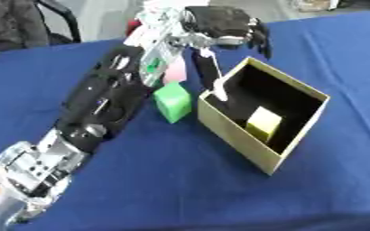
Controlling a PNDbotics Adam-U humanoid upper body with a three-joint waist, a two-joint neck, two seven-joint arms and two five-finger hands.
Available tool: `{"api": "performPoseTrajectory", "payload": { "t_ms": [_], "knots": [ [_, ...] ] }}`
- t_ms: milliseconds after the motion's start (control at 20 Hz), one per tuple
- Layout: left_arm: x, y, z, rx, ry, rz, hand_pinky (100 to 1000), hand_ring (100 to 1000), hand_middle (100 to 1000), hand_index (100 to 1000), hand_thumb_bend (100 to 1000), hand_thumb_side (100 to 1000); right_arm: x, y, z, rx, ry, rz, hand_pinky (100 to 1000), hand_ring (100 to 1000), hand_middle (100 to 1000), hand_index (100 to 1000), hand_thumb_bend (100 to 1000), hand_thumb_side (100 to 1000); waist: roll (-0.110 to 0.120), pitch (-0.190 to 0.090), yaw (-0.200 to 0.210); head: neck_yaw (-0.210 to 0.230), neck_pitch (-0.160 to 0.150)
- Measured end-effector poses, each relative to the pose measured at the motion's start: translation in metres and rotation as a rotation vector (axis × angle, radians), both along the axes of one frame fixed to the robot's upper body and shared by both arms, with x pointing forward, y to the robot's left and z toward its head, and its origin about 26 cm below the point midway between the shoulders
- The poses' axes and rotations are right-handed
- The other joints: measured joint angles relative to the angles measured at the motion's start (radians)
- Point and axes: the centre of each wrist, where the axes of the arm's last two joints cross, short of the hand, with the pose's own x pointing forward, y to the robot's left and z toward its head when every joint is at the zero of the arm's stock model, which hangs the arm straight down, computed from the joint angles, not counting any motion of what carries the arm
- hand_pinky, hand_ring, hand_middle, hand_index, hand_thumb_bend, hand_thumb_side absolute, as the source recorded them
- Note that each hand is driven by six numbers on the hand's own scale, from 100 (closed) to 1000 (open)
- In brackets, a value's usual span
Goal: Pick up objects on the table and place them in the box.
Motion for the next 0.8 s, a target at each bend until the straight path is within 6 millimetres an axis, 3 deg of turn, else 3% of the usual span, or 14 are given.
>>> {"api": "performPoseTrajectory", "payload": {
  "t_ms": [400, 800],
  "knots": [
    [0.014, 0.058, -0.015, 0.122, 0.09, 0.185, 828, 731, 702, 807, 804, 243, -0.001, 0.0, -0.003, -0.016, 0.018, 0.023, 824, 927, 736, 929, 100, 507, 0.006, -0.007, 0.013, -0.009, 0.001],
    [0.031, 0.08, -0.048, 0.218, 0.144, 0.261, 849, 746, 707, 810, 797, 198, -0.001, 0.0, -0.003, -0.022, 0.025, 0.029, 824, 927, 735, 929, 100, 510, 0.012, -0.007, 0.012, -0.013, 0.002]
  ]
}}
